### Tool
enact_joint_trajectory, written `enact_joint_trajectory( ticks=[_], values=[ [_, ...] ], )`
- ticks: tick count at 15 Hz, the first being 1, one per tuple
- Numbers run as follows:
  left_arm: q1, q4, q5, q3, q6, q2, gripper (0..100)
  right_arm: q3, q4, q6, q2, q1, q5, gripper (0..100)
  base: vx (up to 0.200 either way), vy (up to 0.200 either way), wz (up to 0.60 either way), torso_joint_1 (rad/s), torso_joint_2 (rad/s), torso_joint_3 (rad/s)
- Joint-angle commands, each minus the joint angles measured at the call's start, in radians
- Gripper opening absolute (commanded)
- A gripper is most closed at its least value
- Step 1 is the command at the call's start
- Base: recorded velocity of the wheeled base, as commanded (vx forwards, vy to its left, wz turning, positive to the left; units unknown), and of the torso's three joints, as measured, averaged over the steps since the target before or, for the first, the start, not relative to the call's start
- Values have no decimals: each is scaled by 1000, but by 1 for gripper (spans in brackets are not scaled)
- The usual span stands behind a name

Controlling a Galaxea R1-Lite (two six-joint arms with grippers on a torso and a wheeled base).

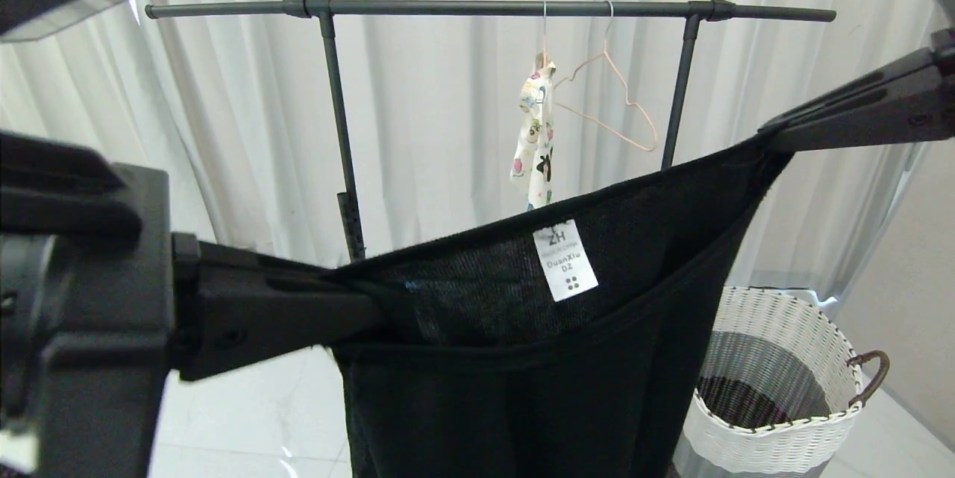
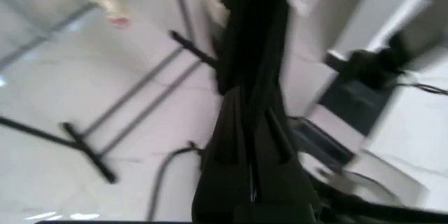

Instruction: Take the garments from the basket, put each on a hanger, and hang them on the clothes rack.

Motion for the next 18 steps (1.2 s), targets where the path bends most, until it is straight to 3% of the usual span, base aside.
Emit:
enact_joint_trajectory(
  ticks=[1, 4, 7, 8, 13, 15, 16, 18],
  values=[
    [129, -5, 1, -46, 112, 54, 0, 2, 30, -1, -52, -4, 3, 0, 0, 0, 0, 0, 0, 0],
    [175, -100, -2, -77, 132, 97, 0, 17, 59, -1, -65, 2, 5, 0, 0, 0, 0, 0, 0, 0],
    [175, -100, -2, -63, 134, 92, 0, 17, 61, -1, -66, 3, 3, 0, 0, 0, 0, 0, 0, 0],
    [175, -100, -2, -58, 134, 91, 0, 17, 62, -1, -69, 3, 3, 100, 0, 0, 0, 0, 0, 0],
    [175, -100, -1, -51, 134, 91, 0, 60, 58, 3, -89, 0, -4, 100, 0, 0, 0, 0, 0, 0],
    [177, -100, 5, -12, 135, 68, 0, 82, 58, 19, -100, -47, -43, 100, 0, 0, 0, 0, 0, 0],
    [181, -100, 5, 24, 137, 37, 0, 85, 59, 90, -101, -76, -96, 100, 0, 0, 0, 0, 0, 0],
    [208, -105, 25, 112, 137, -29, 0, 83, 59, 361, -97, -93, -182, 100, 0, 0, 0, 0, 0, 0]
  ],
)
